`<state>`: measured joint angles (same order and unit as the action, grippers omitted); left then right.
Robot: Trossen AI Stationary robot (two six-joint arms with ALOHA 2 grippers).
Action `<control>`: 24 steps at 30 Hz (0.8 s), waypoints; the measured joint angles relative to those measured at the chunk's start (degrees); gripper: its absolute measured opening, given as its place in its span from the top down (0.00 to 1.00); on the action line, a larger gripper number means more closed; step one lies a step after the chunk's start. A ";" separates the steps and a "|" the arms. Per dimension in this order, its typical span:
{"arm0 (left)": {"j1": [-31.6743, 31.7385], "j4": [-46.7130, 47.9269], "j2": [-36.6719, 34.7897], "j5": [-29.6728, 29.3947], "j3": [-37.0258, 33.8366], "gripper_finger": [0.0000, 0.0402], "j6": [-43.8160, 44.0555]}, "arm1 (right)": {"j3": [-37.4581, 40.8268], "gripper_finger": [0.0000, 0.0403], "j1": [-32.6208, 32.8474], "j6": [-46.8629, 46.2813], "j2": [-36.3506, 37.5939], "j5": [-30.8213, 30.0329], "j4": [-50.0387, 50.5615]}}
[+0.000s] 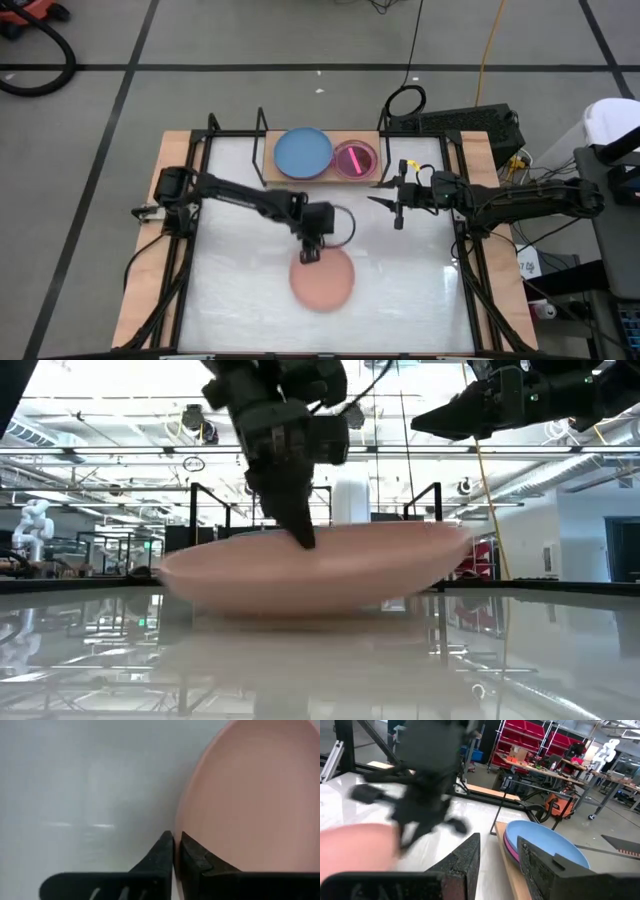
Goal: Place and stack plates onto a shelf
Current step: Stack the peach plate on the blue plate
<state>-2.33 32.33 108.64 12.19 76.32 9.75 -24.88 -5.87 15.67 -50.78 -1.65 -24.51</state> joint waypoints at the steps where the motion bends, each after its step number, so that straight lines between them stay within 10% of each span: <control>1: 0.89 3.60 -0.72 -2.71 1.40 0.97 -1.48 | 0.00 0.72 0.00 0.00 0.00 -0.01 0.14; 10: 10.89 17.04 -6.02 -17.64 11.38 0.97 -11.39 | -0.02 0.72 -0.01 0.40 0.06 -0.02 2.49; 24: 31.92 10.35 -14.31 -18.86 11.29 0.97 -11.76 | 0.00 0.72 -0.02 0.42 0.52 -0.04 3.18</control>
<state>29.60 42.68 94.33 -6.67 87.61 -2.01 -24.88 -5.89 16.10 -50.26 -1.69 -21.33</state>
